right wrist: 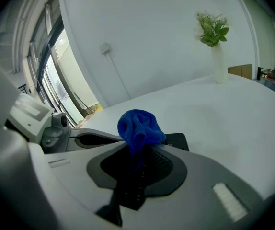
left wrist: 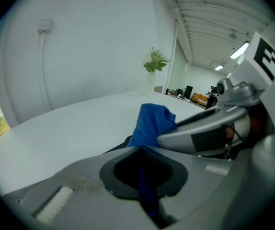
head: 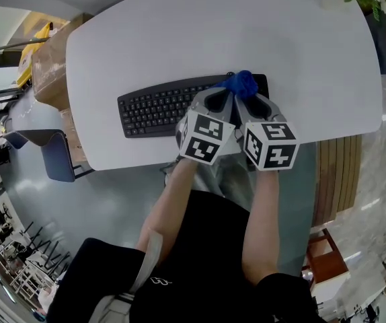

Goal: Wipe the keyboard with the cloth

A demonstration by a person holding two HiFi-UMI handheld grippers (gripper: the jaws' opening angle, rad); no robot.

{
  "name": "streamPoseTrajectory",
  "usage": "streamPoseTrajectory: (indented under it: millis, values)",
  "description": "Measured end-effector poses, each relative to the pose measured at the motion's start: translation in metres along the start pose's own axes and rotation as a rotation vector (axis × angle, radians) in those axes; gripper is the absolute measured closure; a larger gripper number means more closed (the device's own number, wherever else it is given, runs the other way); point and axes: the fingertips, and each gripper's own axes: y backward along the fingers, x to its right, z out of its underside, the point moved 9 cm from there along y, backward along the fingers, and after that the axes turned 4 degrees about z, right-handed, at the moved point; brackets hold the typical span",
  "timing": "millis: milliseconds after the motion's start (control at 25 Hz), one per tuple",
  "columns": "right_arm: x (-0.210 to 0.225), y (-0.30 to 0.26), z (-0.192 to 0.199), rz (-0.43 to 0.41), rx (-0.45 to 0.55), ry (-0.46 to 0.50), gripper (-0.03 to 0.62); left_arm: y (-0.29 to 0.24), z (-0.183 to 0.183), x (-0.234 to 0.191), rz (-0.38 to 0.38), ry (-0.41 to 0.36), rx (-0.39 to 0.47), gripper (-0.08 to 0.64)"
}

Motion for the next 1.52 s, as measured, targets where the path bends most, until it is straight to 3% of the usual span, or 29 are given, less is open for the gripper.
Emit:
streamPoseTrajectory:
  millis: [800, 1160, 1360, 1520]
  values:
    - [0.055, 0.041, 0.006, 0.105, 0.104, -0.188, 0.502, -0.033, -0.03, 0.047, 0.136, -0.085, 0.003, 0.561]
    - [0.054, 0.075, -0.004, 0.229, 0.171, -0.118, 0.503, -0.031, -0.036, 0.073, 0.227, -0.075, 0.053, 0.561]
    - [0.038, 0.09, -0.035, 0.183, 0.244, -0.064, 0.505, -0.013, -0.046, 0.064, 0.2, -0.049, 0.134, 0.561]
    - [0.004, 0.081, -0.058, 0.071, 0.249, 0.009, 0.505, 0.015, -0.048, 0.03, 0.116, 0.001, 0.2, 0.561]
